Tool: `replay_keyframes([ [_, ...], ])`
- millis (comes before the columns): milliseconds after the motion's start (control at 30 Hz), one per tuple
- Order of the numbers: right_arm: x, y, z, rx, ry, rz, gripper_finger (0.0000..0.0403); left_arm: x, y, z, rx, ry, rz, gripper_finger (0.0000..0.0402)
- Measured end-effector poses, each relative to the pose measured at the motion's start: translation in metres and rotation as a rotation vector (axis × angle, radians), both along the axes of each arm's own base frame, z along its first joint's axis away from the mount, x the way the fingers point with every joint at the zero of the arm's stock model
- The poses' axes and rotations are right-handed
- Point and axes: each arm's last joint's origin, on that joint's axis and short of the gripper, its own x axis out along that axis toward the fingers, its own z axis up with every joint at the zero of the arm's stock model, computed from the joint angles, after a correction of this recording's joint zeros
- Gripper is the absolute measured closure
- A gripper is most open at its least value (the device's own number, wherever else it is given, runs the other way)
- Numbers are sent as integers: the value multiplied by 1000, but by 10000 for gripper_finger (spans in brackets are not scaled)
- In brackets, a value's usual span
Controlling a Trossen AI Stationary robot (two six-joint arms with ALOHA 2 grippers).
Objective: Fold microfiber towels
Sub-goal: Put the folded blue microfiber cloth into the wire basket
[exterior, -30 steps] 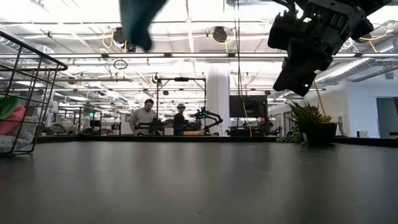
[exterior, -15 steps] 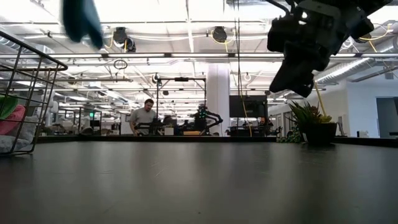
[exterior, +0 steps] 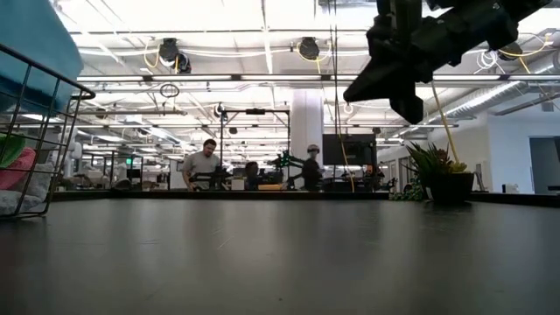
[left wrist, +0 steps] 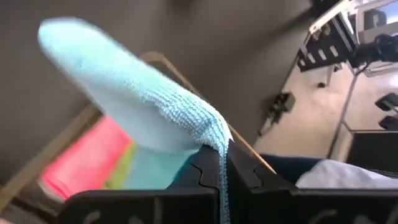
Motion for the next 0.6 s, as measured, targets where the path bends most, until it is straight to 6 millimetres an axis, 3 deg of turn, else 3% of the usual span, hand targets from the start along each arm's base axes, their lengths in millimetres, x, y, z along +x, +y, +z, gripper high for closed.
replay_keyframes([
  [167,0,0,0,-15,-3,10,394,7,-27,-6,-84,32,39,401],
  [300,0,0,0,-19,1,16,394,21,-45,-6,-95,-119,126,401],
  [433,0,1,0,-27,3,60,394,27,-50,-4,-114,-222,224,401],
  [600,0,4,0,-5,6,140,394,27,-48,-9,-99,-200,293,401],
])
